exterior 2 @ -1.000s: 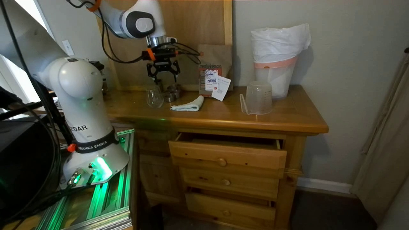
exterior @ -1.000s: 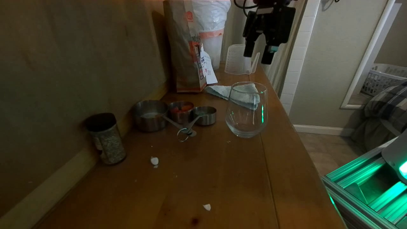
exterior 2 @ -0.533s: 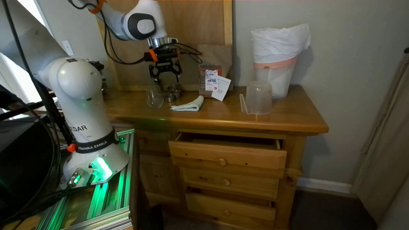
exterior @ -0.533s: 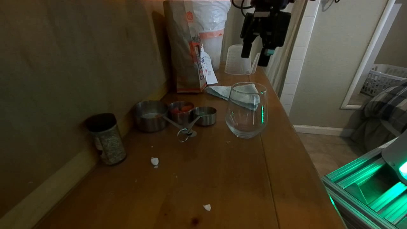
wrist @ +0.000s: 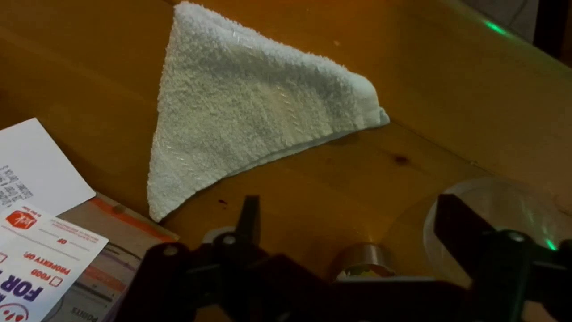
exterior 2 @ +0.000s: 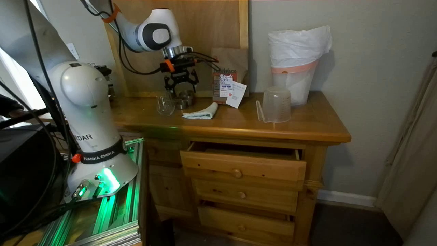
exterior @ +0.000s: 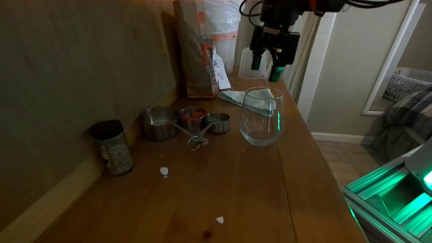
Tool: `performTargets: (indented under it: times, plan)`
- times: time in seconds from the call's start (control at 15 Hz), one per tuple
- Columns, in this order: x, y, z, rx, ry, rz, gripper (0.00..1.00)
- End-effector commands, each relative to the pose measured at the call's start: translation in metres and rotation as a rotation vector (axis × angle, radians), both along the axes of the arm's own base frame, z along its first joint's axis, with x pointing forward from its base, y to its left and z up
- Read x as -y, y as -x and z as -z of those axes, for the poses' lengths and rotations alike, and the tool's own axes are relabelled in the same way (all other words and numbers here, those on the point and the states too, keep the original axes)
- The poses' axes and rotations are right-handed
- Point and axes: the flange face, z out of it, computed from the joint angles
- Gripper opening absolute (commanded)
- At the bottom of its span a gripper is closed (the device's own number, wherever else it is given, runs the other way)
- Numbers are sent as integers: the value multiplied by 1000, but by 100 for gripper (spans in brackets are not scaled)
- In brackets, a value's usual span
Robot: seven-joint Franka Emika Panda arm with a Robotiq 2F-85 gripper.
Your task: Unfold the white towel
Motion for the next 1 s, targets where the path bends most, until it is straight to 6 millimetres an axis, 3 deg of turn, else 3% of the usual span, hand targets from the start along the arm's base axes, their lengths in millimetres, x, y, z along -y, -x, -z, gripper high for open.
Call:
performTargets:
  times: [0.0,0.47,0.53,0.73,0.8,0.93]
  plan:
    - [6,-6,24,-13,68,-10,100]
    - [7,-3,57,-65,128,-29,97]
    - [8,-3,58,-69,132,-32,81]
    - [6,-2,64,-68,144,-47,62]
    - [5,-2,65,-65,143,-51,78]
    - [3,-1,69,-60,142,-58,82]
